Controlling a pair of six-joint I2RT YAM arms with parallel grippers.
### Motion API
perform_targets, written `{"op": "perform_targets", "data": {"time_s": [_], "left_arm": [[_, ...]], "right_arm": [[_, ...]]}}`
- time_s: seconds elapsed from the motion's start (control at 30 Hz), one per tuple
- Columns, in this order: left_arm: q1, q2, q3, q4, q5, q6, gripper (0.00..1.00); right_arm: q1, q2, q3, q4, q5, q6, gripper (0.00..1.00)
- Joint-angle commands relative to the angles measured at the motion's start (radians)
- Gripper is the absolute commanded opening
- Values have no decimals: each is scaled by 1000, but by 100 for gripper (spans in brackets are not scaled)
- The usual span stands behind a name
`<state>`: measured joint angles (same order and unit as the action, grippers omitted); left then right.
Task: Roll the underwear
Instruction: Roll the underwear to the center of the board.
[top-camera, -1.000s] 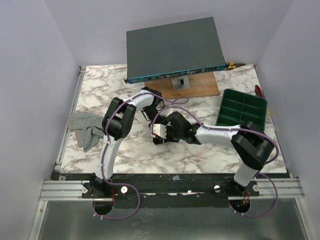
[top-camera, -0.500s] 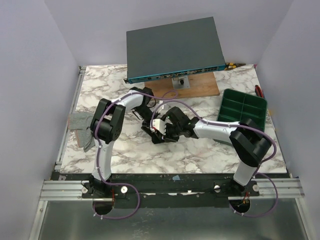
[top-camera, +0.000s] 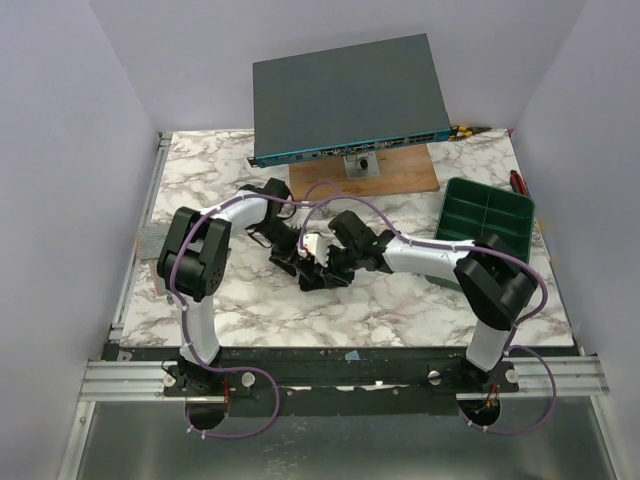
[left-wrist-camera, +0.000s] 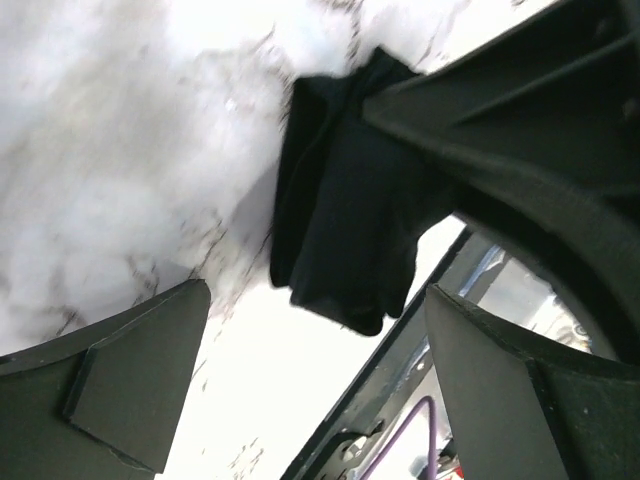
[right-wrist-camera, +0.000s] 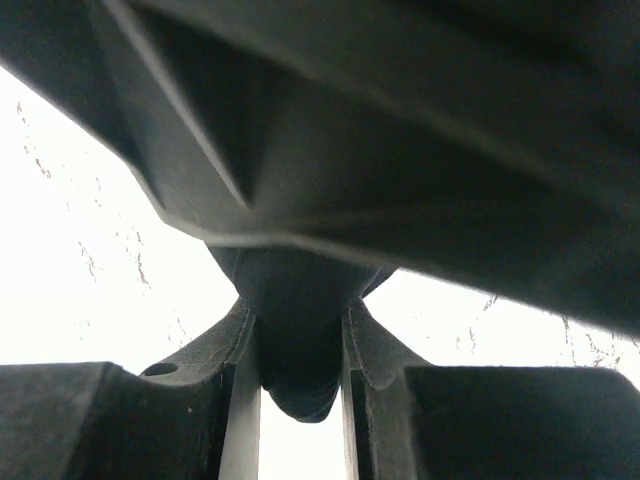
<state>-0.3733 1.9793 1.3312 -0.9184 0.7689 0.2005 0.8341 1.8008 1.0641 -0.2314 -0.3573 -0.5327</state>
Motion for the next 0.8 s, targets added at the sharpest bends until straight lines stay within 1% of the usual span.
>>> {"op": "perform_targets", "data": {"time_s": [0.0,0.1,0.27,0.37,0.63,0.77], "left_arm": [[47,-76,-79,66,-139,28,99],[78,-102,-98,82,-128,14,98],[88,-134,-116,106,-153,5,98],[102,-181,-142,112,-143,3,98],[103,-431,-277,191,-176,53,98],[103,-537,-328,217,-174,107,99]], "right_arm": [[-3,72,-55,-134,-2,60,1],[-3,52,-78,-132,10,62,1],[-4,32,-103,-138,13,71,1],[-7,26,-99,-146,3,81,1],[-63,61,-26,-210,-96,96,1],[-74,57,3,-241,-127,91,1]]}}
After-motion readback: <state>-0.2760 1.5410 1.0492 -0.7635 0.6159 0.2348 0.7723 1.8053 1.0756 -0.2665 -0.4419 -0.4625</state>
